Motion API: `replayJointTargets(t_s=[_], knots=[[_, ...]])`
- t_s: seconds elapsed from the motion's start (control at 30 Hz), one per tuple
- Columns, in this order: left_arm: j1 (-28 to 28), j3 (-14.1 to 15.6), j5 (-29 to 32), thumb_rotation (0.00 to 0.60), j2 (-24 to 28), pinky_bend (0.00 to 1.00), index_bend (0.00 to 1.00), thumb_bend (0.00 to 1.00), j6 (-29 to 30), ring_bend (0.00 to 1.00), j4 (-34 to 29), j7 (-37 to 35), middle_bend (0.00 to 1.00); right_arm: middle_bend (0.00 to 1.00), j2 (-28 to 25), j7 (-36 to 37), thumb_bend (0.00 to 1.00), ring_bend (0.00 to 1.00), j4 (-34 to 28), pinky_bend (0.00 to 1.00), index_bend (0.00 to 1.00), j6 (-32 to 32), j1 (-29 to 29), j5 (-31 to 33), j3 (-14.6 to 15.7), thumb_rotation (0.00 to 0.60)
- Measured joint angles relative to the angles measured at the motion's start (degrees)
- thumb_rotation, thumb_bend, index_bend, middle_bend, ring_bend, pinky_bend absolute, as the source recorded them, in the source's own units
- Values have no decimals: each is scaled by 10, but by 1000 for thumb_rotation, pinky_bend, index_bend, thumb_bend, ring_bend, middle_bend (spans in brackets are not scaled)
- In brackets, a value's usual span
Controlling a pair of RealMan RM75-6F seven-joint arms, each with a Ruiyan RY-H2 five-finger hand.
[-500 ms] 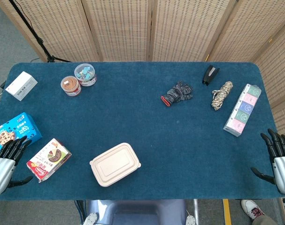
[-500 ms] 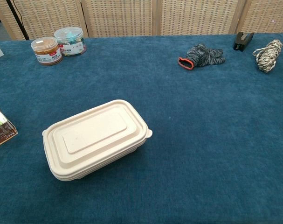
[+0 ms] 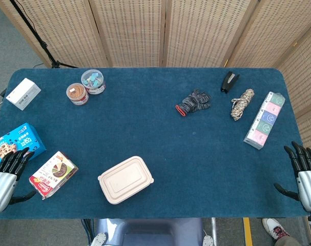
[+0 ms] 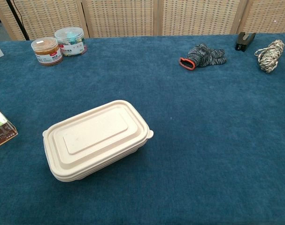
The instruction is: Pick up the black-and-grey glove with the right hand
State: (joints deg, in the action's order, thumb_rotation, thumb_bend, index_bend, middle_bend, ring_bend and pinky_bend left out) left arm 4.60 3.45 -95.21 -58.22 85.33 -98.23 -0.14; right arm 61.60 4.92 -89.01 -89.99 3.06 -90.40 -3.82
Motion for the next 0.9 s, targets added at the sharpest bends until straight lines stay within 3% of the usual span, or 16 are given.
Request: replayJointTargets(t_s=[0.17, 0.37, 0.57, 0.9], knots=[[1, -7, 3, 600, -8, 0, 0, 0, 2, 0, 2, 9, 0, 0, 9, -1, 0, 0, 18, 0, 56, 43, 28, 9, -9, 600], [7, -14, 17, 600, -15, 0, 0, 0, -9, 0, -3, 23, 0, 0, 24, 23, 0, 0, 71, 0, 103, 153, 114, 17, -31, 600], [15, -28, 51, 600, -21, 0, 0, 0, -25, 0, -6, 36, 0, 0, 72, 103, 0, 0, 197, 0, 113, 274, 213, 27, -52, 600], [25, -47, 103, 600, -31, 0, 0, 0, -48, 0, -9, 59, 0, 0, 212, 210, 0, 0, 445, 14, 127, 420, 359, 46, -70, 600]])
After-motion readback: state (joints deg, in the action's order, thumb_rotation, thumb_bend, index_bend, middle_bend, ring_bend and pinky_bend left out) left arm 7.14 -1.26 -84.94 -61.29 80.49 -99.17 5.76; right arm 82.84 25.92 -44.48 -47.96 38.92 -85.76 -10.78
